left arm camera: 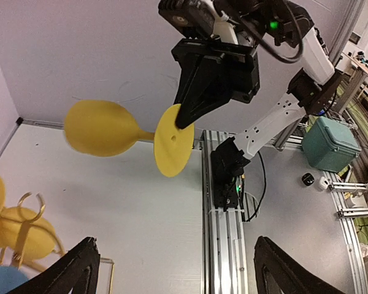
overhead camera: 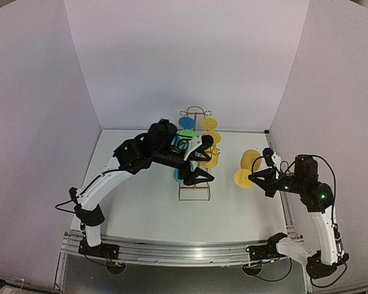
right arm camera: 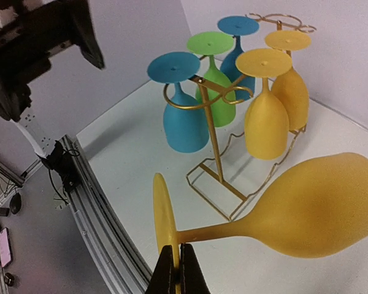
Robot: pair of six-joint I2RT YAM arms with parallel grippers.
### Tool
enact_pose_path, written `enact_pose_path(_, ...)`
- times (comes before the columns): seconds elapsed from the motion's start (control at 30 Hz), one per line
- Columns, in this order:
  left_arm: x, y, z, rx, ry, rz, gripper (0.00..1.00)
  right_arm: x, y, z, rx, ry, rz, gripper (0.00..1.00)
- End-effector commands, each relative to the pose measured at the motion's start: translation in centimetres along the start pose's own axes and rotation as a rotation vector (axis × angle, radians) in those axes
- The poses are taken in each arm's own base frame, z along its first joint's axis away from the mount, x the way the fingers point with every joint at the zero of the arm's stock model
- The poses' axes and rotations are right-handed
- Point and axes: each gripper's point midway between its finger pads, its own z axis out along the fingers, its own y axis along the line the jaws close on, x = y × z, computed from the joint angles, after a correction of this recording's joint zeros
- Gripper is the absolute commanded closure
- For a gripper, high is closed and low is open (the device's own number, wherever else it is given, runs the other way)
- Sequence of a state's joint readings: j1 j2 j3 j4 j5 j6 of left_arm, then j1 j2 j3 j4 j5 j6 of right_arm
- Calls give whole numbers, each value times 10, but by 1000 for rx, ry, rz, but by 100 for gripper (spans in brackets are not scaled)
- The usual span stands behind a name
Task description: Take the wine glass off the wine glass rack
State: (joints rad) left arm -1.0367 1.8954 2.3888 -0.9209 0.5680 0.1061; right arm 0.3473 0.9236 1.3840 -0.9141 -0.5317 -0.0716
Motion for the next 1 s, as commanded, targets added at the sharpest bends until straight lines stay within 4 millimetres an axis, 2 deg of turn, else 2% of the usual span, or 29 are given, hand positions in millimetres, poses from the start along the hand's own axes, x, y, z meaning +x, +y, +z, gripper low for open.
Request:
enact_pose_path(0.0, -8, -18, 33, 53, -8, 14, 15, -23, 29, -12, -120, -138, -182, 100)
enact_pose_path(0.2, -21, -19, 68, 109, -86, 45, 19, -21, 32, -10, -151, -136, -181, 100)
enact_pose_path(0.37, -28, -20, 80, 141, -134, 45, 24, -23, 34, -11, -158, -146, -191, 100)
enact_pose_path(0.6, -32, -20, 90, 177, -172, 5, 49, -26, 35, -11, -166, -154, -202, 100)
enact_pose_path(0.8, -29, -18, 97, 189, -171, -11, 83, -29, 34, -10, -166, -166, -210, 100)
enact_pose_path(0.97, -19, -21, 102, 216, -145, -11, 90, -30, 35, -10, -167, -171, -214, 100)
